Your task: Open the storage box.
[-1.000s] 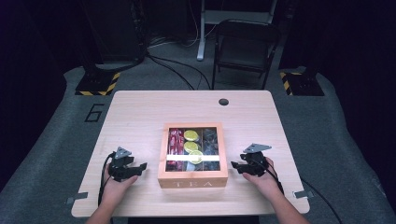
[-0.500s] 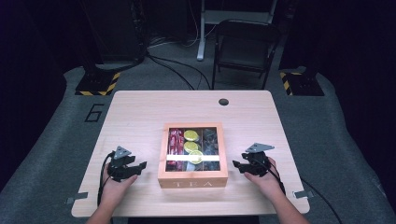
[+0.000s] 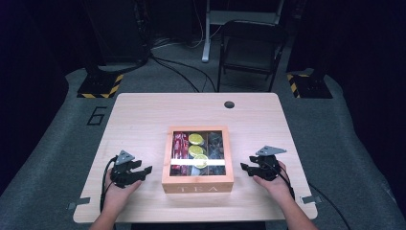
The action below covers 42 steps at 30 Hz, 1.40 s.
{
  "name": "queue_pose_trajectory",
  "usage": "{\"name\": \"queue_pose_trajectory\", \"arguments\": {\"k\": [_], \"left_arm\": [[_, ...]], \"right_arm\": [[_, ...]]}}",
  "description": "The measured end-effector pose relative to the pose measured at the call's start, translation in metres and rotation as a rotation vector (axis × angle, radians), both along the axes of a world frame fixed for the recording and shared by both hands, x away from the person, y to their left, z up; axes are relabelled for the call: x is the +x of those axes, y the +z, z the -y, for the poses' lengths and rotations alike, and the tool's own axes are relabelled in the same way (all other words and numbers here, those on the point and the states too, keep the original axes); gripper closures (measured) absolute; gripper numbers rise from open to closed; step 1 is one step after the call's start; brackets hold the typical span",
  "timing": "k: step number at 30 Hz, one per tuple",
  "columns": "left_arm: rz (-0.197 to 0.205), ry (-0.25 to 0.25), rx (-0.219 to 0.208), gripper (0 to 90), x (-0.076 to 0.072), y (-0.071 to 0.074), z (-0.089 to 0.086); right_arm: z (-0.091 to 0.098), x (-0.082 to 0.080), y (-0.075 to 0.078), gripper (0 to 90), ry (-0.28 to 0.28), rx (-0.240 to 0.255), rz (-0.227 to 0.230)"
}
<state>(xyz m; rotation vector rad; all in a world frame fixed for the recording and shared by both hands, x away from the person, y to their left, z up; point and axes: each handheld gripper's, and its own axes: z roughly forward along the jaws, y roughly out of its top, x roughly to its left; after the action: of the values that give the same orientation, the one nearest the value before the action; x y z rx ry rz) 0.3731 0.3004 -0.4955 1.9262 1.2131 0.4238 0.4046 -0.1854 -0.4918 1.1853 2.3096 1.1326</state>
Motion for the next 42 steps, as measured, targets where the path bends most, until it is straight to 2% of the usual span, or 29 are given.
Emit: {"name": "queue_pose_trajectory", "arguments": {"k": [3,7,8,9,13,19,23,24,27,30,34,42], "left_arm": [[0.014,-0.018,0.013,43.4,-0.002,0.003,0.003],[0.021,-0.027,0.003,43.5,-0.005,0.007,0.008],[0.007,-0.033,0.000,44.4,-0.005,0.008,0.009],[0.007,-0.033,0.000,44.8,-0.005,0.008,0.009],[-0.007,-0.028,-0.022,45.5,-0.006,0.010,0.010],[0.001,-0.011,-0.040,45.1,-0.007,0.019,0.010],[0.002,-0.022,-0.024,43.5,-0.005,0.029,0.014],[0.012,-0.039,-0.002,43.2,-0.007,0.035,0.017],[0.019,-0.045,0.020,42.5,-0.009,0.040,0.020],[0.013,-0.047,0.009,42.6,-0.012,0.047,0.021],[0.022,-0.046,-0.011,43.6,-0.019,0.053,0.024],[0.034,-0.081,-0.034,44.8,-0.033,0.059,0.034]], "right_arm": [[0.000,-0.001,0.002,46.9,-0.016,0.001,0.017],[-0.002,-0.003,0.003,48.8,-0.010,0.009,0.002],[-0.003,-0.003,0.003,49.5,-0.004,0.007,0.008],[-0.003,-0.004,0.004,50.0,0.009,-0.011,0.006],[-0.006,-0.006,0.006,50.4,0.013,-0.015,0.010],[-0.013,-0.013,0.021,51.0,0.032,-0.022,0.033],[-0.018,-0.016,0.030,51.2,0.056,-0.038,0.047],[-0.020,-0.017,0.034,51.1,0.049,-0.032,0.050],[-0.021,-0.018,0.041,50.1,0.062,-0.022,0.044],[-0.024,-0.022,0.052,50.3,0.067,0.003,0.043],[-0.027,-0.030,0.059,53.0,0.077,0.002,0.060],[-0.029,-0.045,0.064,57.8,0.101,-0.001,0.070]]}}
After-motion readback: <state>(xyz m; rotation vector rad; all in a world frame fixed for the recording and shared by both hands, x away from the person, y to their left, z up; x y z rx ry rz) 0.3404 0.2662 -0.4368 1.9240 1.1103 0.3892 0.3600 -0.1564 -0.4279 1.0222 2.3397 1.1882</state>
